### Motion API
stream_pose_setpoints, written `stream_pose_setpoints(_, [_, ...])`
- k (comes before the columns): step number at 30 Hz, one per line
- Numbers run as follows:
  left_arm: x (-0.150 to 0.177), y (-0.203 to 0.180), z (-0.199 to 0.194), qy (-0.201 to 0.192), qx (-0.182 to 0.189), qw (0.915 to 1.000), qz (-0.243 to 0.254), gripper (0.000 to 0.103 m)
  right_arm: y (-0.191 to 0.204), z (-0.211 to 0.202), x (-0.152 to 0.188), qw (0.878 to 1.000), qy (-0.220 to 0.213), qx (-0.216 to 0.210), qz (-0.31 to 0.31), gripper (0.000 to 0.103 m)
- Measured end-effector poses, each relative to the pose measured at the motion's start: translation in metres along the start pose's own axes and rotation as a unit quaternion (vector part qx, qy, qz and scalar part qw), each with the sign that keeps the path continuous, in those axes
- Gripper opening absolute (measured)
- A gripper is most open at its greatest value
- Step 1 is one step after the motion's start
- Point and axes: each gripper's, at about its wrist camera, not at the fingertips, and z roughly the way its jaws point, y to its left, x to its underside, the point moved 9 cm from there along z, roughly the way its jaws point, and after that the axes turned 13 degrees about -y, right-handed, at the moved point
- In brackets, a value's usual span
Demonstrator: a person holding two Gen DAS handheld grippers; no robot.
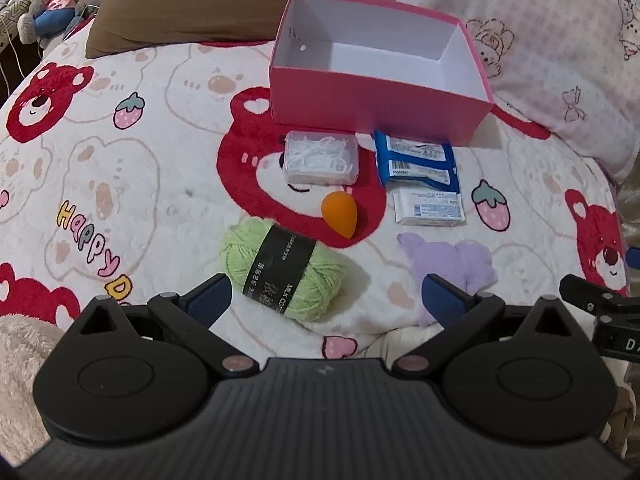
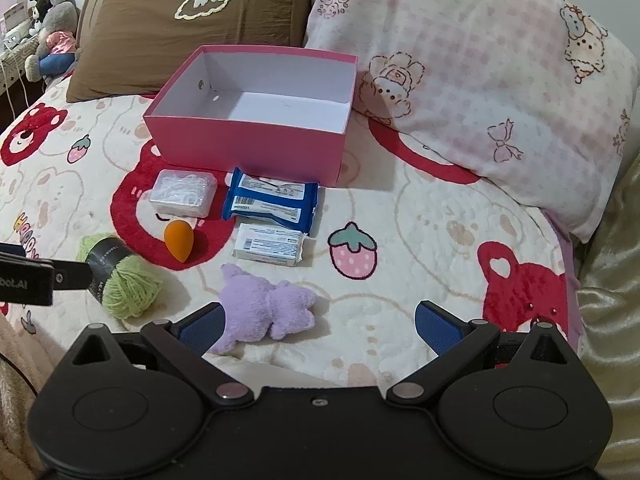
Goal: Organize objects
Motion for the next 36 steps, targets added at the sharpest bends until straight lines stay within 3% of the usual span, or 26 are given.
stream_pose_setpoints(16, [-0.014, -0.012, -0.008, 0.015, 0.012, 0.9996, 0.022, 0.102, -0.009, 0.006, -0.005, 1.0, 0.0, -0.007, -0.001, 0.102])
stream_pose_setpoints(21, [-0.015, -0.01, -0.011, 0.014, -0.014, 0.9992, 0.035, 0.101, -0.011, 0.006, -0.005, 1.0, 0.0, -0.008, -0.003, 0.102])
stream_pose_setpoints(27, [-0.017, -0.011, -0.012, 0.018, -0.005, 0.9994, 0.03, 0.101, -0.016, 0.004, -0.004, 1.0, 0.001, -0.009, -0.008, 0.102])
stream_pose_setpoints(32, [-0.022, -0.015, -0.015, 0.004, -0.017, 0.9985, 0.052, 0.102, -0.017, 0.004, -0.006, 1.0, 0.001, -0.015, -0.012, 0.102])
stream_pose_setpoints(36, [-0.025, -0.018, -0.016, -0.012, -0.047, 0.9945, 0.093, 0.102, -0.014, 0.003, -0.009, 1.0, 0.0, -0.02, -0.019, 0.102])
